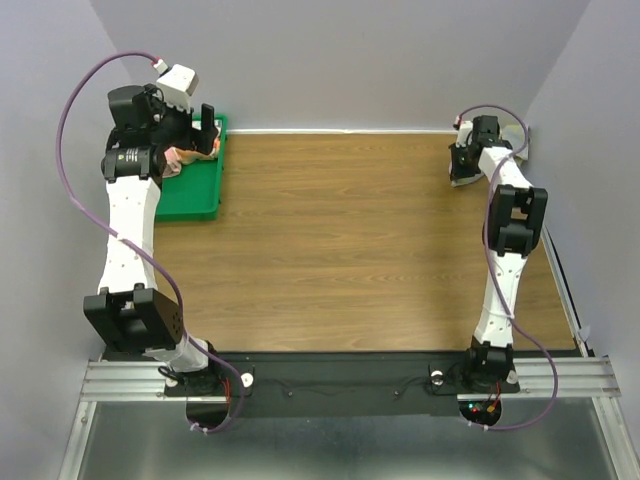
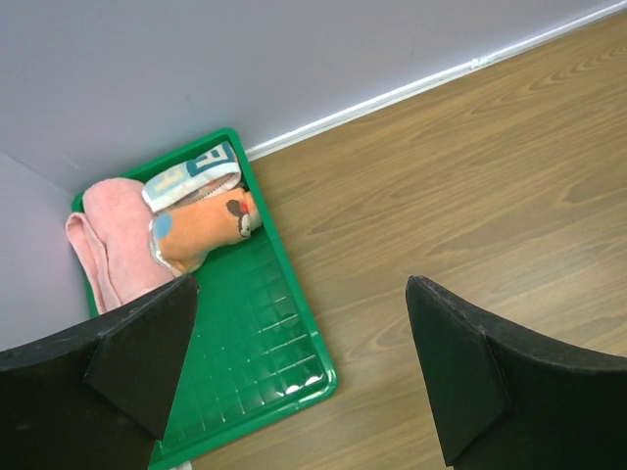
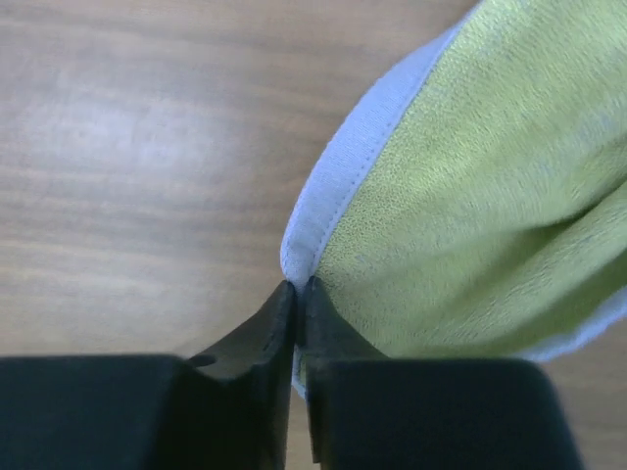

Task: Roll the towels
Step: Move the towel to the center of the board, then flatten the towel

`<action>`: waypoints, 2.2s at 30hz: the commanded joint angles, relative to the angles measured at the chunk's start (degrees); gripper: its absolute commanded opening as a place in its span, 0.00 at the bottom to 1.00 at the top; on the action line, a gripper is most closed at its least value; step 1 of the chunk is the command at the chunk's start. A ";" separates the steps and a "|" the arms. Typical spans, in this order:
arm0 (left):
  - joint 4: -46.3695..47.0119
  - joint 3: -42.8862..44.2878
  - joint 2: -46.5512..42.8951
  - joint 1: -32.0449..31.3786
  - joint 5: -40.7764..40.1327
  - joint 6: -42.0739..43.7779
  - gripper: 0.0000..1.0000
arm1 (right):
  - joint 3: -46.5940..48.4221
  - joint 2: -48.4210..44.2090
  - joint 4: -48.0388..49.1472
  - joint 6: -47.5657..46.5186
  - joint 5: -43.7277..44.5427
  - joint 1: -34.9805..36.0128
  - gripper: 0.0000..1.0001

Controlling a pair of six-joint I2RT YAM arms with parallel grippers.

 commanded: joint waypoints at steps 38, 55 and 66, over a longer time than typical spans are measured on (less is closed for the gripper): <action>6.56 -23.60 11.32 -27.14 -0.93 -7.24 0.64 | -37.96 -38.27 -0.05 7.91 -2.75 11.92 0.54; 10.25 -16.56 27.07 -32.52 5.05 -13.22 0.75 | -34.59 -22.79 -1.72 12.84 -22.79 7.86 0.60; 9.03 -17.78 25.69 -32.87 2.25 -12.35 0.00 | -37.93 -28.23 -3.21 11.01 -19.91 7.25 0.01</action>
